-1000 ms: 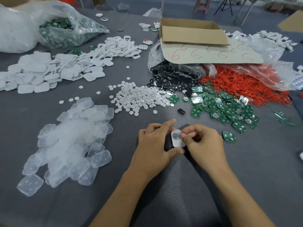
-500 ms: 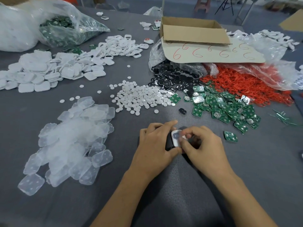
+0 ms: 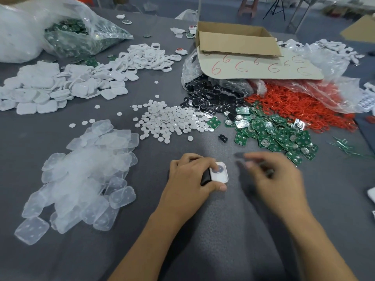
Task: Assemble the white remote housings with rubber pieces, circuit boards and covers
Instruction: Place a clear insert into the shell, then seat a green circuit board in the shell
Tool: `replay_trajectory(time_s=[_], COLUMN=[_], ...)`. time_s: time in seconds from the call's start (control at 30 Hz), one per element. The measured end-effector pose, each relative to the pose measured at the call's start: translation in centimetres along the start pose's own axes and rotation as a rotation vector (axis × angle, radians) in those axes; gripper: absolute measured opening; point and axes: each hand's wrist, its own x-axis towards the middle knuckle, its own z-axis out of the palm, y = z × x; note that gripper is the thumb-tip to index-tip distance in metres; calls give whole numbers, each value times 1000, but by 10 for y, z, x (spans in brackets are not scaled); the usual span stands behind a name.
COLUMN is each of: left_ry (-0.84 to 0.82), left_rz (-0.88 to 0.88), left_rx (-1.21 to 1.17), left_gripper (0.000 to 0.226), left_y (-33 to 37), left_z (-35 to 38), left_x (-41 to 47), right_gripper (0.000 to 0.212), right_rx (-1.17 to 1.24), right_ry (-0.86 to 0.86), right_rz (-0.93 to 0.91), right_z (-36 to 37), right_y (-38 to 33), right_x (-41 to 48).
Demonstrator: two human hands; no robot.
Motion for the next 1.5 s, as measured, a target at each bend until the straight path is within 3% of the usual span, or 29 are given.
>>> replay_trajectory(time_s=[0.07, 0.17, 0.23, 0.33, 0.43, 0.5, 0.6, 0.73, 0.93, 1.1, 1.5], left_ry=[14, 23, 15, 0, 0, 0, -4, -13, 4, -13, -35], left_rz=[-6, 6, 16, 11, 12, 13, 20, 44, 36, -29, -60], left_rx=[-7, 3, 16, 34, 44, 47, 56, 56, 62, 32, 12], left_gripper=[40, 38, 36, 37, 38, 39, 37, 29, 20, 37, 44], left_y=[0, 0, 0, 1, 2, 2, 3, 5, 7, 7, 6], left_z=[1, 2, 2, 2, 2, 1, 0, -1, -1, -4, -5], left_x=[-1, -2, -1, -2, -2, -2, -2, -3, -4, -5, -3], right_gripper=[24, 26, 13, 17, 12, 17, 24, 19, 34, 25, 20], right_rx=[-202, -410, -350, -217, 155, 361, 471, 372, 149, 182, 101], right_ry=[82, -91, -104, -107, -212, -304, -333, -310, -263, -229, -459], right_rz=[118, 199, 196, 215, 268, 296, 313, 260, 136, 132, 79], right_z=[-26, -41, -39, -39, -40, -37, -31, -27, -25, -17, 19], right_y=[21, 42, 39, 35, 28, 19, 11, 10, 9, -1, -27], right_x=[6, 7, 3, -5, -15, -23, -31, -33, -30, -10, 37])
